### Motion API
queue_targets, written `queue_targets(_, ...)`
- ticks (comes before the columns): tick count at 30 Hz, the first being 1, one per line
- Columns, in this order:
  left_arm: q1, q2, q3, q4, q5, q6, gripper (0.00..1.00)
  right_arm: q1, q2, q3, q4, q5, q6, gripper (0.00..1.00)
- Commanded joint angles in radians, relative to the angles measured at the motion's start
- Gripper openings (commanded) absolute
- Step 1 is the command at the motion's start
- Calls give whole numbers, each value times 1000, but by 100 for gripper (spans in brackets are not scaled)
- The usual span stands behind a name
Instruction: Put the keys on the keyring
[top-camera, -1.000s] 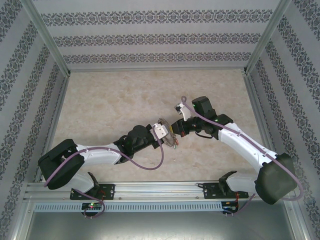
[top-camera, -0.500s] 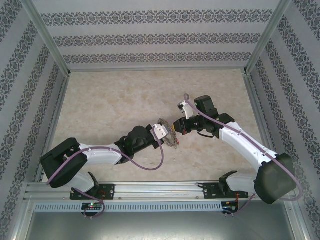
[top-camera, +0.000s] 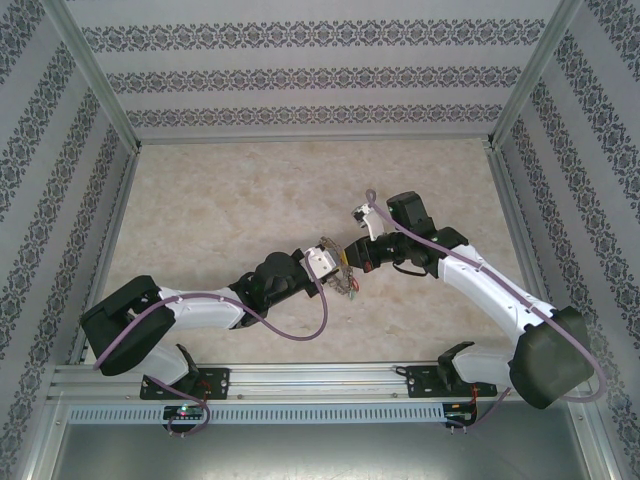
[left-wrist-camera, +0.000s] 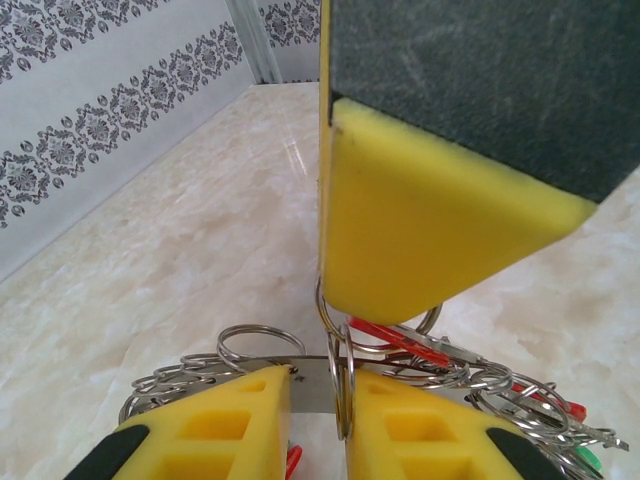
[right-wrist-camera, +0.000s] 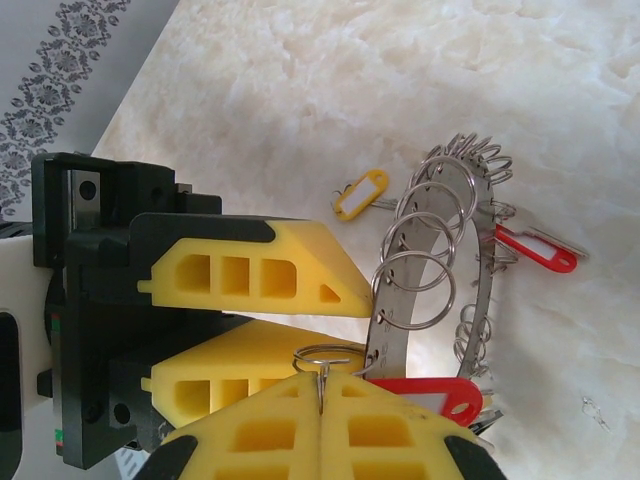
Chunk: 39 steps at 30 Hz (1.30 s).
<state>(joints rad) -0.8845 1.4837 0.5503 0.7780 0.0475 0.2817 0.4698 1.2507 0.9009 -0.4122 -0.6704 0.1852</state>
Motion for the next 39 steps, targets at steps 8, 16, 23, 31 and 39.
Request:
queue_targets(8,-5,-64,5,-8,-17,13,9,29,-13,40,-14,-32,-20,0)
queue_targets(16,-4,-68,-22,24,-22,4,0,-43,-8,13,-13,43,32,0)
queue_targets(23,-5,-59,-29,46,-7,1,0,-71,5,-2,4,9,51,0)
queue_targets(31,-5,-51,-13,23,14,9,0,-39,-10,20,5,-47,27,0)
queue_targets(39,-5,-51,18,-38,14,24,0,49,-13,76,-31,-44,-25,0)
